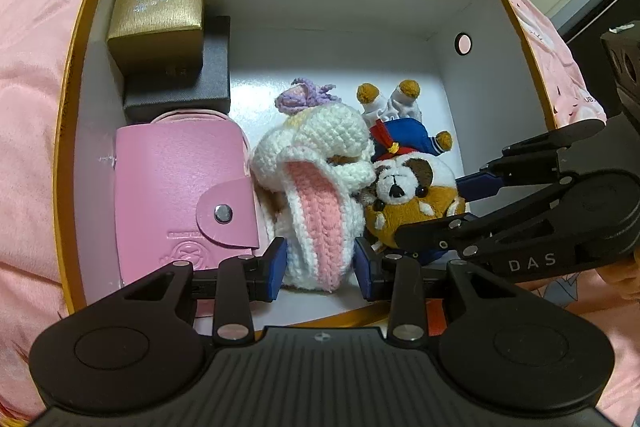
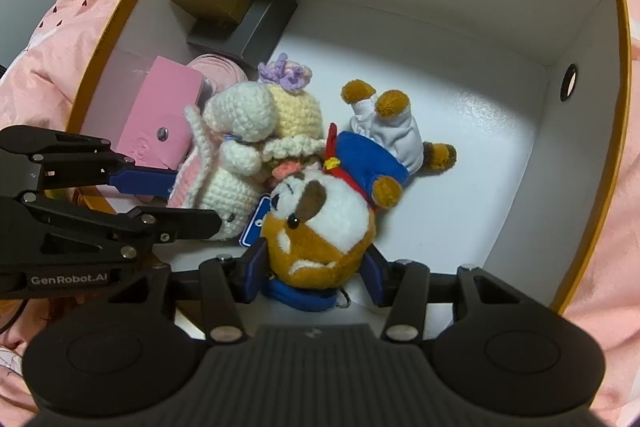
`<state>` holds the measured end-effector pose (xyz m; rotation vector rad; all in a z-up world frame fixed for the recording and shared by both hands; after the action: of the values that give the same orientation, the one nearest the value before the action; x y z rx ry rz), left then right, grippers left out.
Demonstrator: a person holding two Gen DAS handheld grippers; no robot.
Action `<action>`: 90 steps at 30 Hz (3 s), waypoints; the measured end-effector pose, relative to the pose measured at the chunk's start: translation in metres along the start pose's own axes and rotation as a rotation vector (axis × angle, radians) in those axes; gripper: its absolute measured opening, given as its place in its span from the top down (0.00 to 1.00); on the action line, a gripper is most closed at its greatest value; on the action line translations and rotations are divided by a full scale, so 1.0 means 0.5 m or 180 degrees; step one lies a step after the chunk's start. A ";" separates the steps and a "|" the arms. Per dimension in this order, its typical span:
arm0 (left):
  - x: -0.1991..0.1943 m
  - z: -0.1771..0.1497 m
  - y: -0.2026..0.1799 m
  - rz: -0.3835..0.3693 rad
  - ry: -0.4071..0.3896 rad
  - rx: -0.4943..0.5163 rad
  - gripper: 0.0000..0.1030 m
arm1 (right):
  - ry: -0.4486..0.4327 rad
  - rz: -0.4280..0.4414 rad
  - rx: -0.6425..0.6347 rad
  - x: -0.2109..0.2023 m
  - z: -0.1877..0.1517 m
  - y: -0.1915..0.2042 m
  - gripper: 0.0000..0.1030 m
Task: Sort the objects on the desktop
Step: 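Open both tools and withdraw them from the box toward the items beside it, then grasp the pink pompom ball with the right tool while the left tool reaches the white tube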
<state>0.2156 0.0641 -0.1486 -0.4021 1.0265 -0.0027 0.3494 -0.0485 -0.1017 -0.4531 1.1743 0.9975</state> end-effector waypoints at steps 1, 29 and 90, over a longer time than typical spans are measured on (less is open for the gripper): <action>0.000 0.000 -0.001 0.0003 -0.0004 0.0004 0.60 | -0.0001 0.0000 -0.0002 0.000 0.000 0.000 0.50; -0.255 0.008 -0.038 0.0070 -0.1139 0.0152 0.50 | -0.1911 -0.0559 -0.0338 -0.240 -0.051 0.097 0.42; -0.075 -0.216 -0.033 -0.0237 -0.0045 -0.0563 0.47 | -0.0946 -0.0143 0.0958 -0.075 -0.283 0.120 0.83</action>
<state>0.1094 0.0208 -0.1608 -0.6005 1.0007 0.0241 0.2201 -0.1390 -0.1076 -0.0871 1.0177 0.8003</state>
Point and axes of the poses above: each gripper's, at about its wrist camera, not at the fingertips, and x roughly the way its jaws point, y to its left, z to its top, the point moved 9 cm from there along x, roughly the way its jaws point, and after that the axes turned 7 degrees about -y, right-handed, at the moved point
